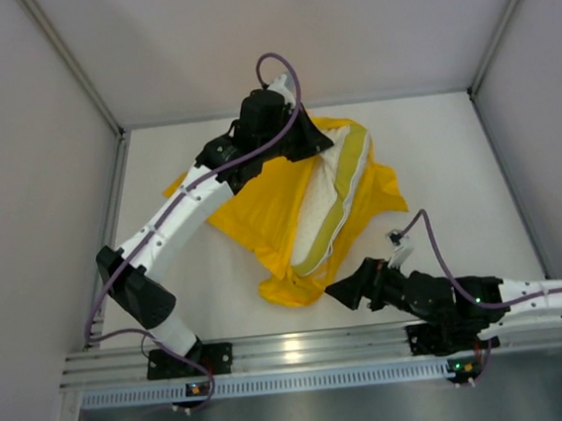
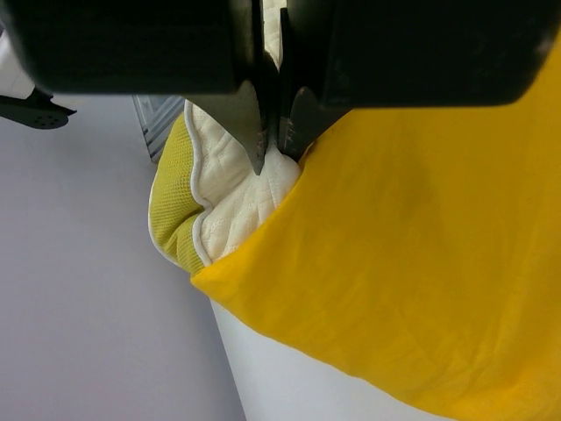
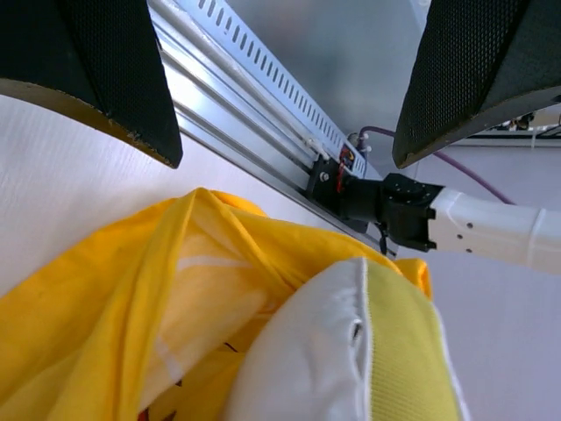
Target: Remove the pillowcase from the pillow
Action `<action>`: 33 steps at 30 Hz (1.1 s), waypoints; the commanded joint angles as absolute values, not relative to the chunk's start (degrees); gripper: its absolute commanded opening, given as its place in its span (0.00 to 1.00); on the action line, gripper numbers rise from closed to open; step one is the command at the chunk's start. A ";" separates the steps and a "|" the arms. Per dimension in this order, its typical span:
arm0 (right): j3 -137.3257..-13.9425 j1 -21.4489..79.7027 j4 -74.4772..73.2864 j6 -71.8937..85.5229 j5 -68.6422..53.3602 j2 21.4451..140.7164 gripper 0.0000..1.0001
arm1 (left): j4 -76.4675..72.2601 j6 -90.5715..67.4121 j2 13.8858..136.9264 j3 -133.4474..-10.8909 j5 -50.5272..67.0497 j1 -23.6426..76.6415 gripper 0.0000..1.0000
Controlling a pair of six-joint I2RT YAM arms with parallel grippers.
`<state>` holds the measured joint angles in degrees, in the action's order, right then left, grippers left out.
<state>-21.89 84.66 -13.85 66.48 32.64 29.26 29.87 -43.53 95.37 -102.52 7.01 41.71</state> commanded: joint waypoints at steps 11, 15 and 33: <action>-39.44 80.70 -19.34 56.17 40.52 38.48 1.00 | 19.60 -42.19 95.36 -103.89 8.53 42.63 0.00; -41.92 68.76 -16.27 53.00 29.65 44.81 1.00 | 19.60 -42.36 95.45 -103.71 8.61 42.98 0.00; -37.44 63.90 -1.32 52.82 21.71 51.06 0.99 | 19.43 -42.54 94.92 -103.80 8.79 43.59 0.00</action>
